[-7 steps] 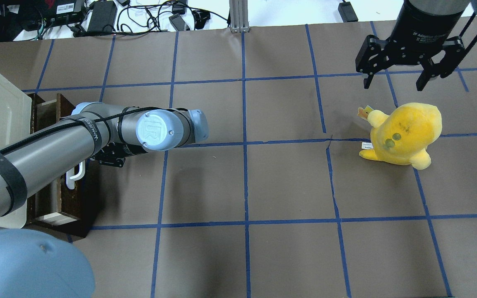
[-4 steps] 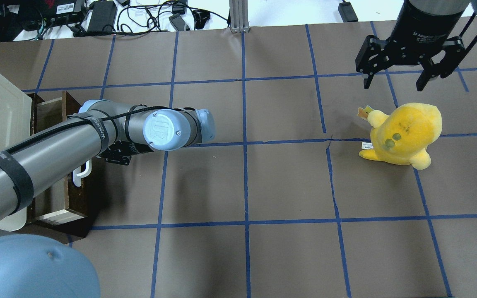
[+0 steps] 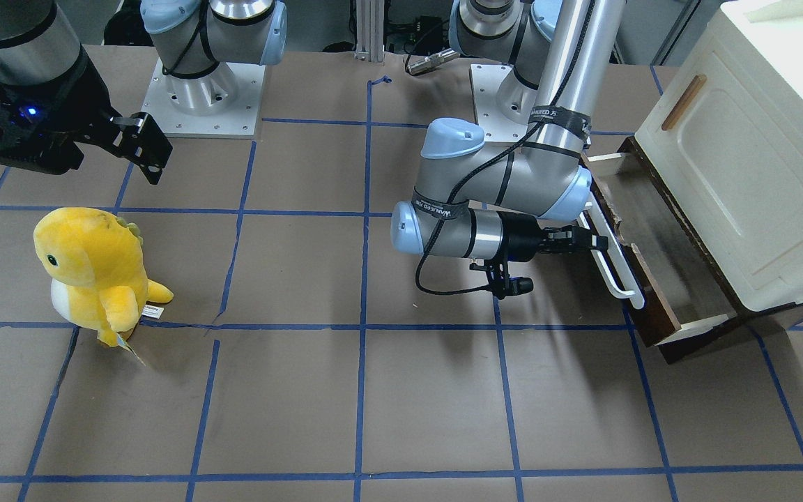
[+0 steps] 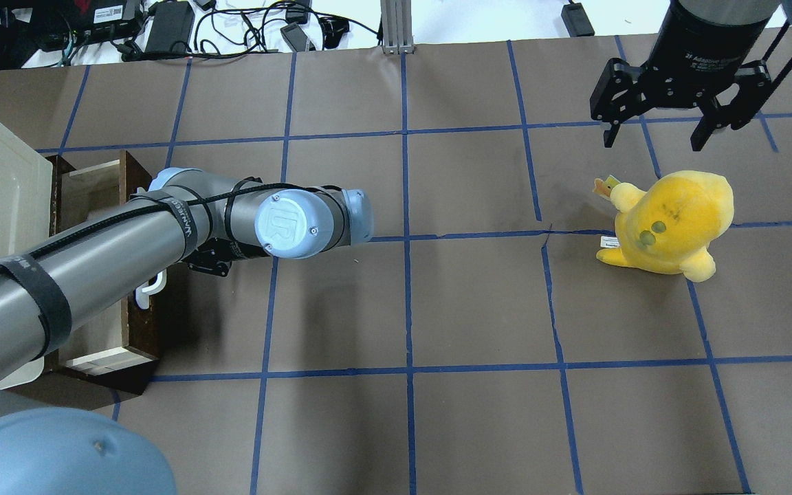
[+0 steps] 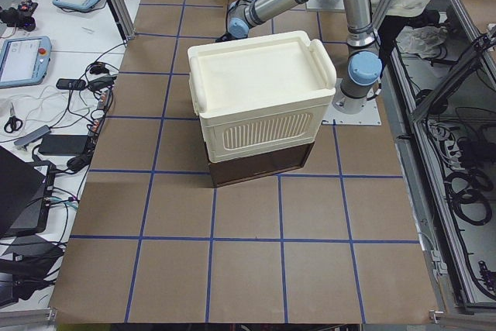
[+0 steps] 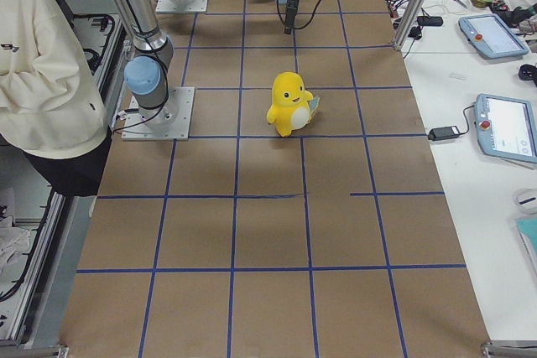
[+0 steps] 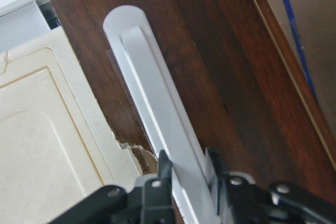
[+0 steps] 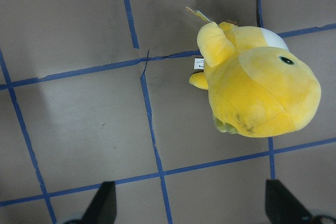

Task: Pull drawer sideways
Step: 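Pull the handle with the left gripper, sliding the drawer out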

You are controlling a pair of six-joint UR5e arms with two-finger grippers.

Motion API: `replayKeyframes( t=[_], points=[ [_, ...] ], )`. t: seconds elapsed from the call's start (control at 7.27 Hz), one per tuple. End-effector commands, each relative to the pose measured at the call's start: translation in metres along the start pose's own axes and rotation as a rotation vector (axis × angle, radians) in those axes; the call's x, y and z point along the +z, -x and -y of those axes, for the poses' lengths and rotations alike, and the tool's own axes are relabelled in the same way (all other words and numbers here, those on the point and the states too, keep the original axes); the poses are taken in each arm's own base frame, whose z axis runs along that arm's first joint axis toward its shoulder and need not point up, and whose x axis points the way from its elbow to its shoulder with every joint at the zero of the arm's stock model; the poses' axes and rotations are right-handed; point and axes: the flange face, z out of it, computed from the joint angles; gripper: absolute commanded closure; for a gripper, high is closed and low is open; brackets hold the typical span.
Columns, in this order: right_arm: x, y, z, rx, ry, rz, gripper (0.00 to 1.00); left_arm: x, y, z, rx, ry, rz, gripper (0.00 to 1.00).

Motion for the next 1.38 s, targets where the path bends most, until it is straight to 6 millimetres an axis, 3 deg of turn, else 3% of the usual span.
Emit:
replayKeyframes(
  t=[0.0,0.55,0.83,1.1,1.24],
  points=[
    [0.000,-0.001,0.000,0.002,0.000,0.000,0.00,-0.008,-0.002,-0.001,0.005,-0.016,0.007,0.93],
    [0.000,0.000,0.000,0.000,0.000,0.000,0.00,-0.025,-0.012,0.001,0.029,-0.054,0.033,0.93],
    [0.000,0.000,0.000,0.000,0.002,0.000,0.00,-0.028,0.004,-0.005,-0.009,-0.057,0.017,0.00],
    [0.000,0.000,0.000,0.000,0.000,0.000,0.00,-0.032,0.025,-0.004,-0.071,-0.053,-0.021,0.00],
    [0.000,0.000,0.000,0.000,0.000,0.000,0.00,-0.045,0.054,-0.013,-0.125,-0.001,-0.169,0.00]
  ],
)
